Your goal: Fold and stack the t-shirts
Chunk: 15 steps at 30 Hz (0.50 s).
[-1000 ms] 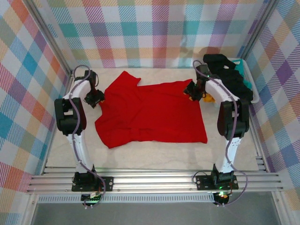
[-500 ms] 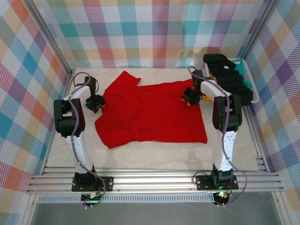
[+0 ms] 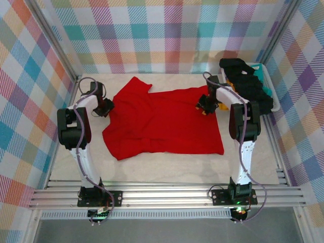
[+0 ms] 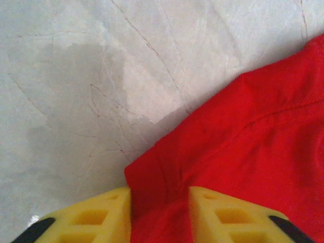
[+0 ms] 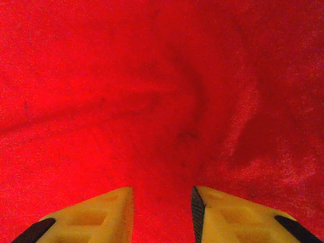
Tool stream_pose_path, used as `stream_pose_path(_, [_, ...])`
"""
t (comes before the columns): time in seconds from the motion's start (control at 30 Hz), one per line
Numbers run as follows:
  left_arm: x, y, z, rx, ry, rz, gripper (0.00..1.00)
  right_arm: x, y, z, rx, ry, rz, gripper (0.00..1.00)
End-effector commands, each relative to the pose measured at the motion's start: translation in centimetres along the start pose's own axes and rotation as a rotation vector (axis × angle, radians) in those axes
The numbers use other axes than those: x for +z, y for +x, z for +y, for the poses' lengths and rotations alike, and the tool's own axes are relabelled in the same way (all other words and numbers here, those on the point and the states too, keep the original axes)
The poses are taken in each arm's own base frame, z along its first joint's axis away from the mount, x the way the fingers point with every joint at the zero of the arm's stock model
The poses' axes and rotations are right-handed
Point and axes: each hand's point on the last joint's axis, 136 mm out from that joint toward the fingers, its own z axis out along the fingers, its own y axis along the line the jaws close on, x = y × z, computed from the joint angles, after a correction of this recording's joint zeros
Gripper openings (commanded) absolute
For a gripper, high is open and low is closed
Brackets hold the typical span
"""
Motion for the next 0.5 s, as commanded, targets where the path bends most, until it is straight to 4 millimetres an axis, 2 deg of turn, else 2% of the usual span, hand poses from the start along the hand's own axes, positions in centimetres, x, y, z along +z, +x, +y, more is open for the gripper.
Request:
stream_pose_path(0.0, [-0.9,-0.3,0.0,0.006,0.019,-0.014,0.27,-0.4,-0.6,-0.2,-0.009,0.025,-0.015,0.36])
stream_pose_path(0.2, [-2.1,-1.1,-0.3,0.016,0.010,-0.043,0.01,0.2,-1.1,-2.2,0.018,0.115,-0.023,0.36])
stream_pose_path(0.47, [-3.4,-2.4,1.1,-0.083,0.044,-0.067,0.00,2.3,-0.4,-3.8,0.046,0.164,0.021,0.35])
